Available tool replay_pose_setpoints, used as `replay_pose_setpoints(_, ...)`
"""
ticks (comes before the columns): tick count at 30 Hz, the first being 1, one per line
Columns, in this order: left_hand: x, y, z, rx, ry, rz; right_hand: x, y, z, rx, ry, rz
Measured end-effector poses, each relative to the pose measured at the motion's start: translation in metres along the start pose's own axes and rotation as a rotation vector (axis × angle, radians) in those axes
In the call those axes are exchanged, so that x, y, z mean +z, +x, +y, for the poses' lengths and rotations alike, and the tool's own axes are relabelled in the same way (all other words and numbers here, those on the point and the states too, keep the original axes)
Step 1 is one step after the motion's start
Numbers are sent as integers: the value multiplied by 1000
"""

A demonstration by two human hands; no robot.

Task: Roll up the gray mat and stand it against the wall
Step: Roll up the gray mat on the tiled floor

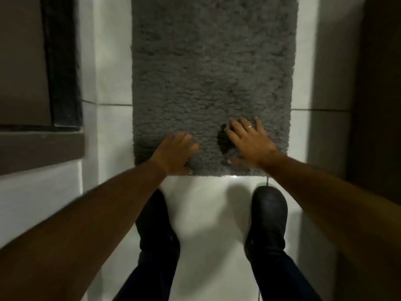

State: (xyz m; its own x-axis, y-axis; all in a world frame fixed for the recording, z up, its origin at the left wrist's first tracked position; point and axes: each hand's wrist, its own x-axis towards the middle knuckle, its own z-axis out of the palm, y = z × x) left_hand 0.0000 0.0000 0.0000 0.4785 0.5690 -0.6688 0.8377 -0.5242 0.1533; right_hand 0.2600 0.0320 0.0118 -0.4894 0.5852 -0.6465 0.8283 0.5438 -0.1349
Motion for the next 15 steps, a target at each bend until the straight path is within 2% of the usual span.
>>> replay_pose_setpoints(3, 51, 8, 13, -50, 103, -88, 48, 0, -13, -32, -51, -10)
replay_pose_setpoints(7, 82, 18, 13, -88, 142, 36, 92, -7, -20, -28, -78, 22)
replay_pose_setpoints(11, 72, 16, 8, 20, 201, 61, 92, -11, -19, -30, -118, -23)
replay_pose_setpoints(15, 47, 14, -7, 117, 82, 139, 64, -11, -16, -34, -140, -50)
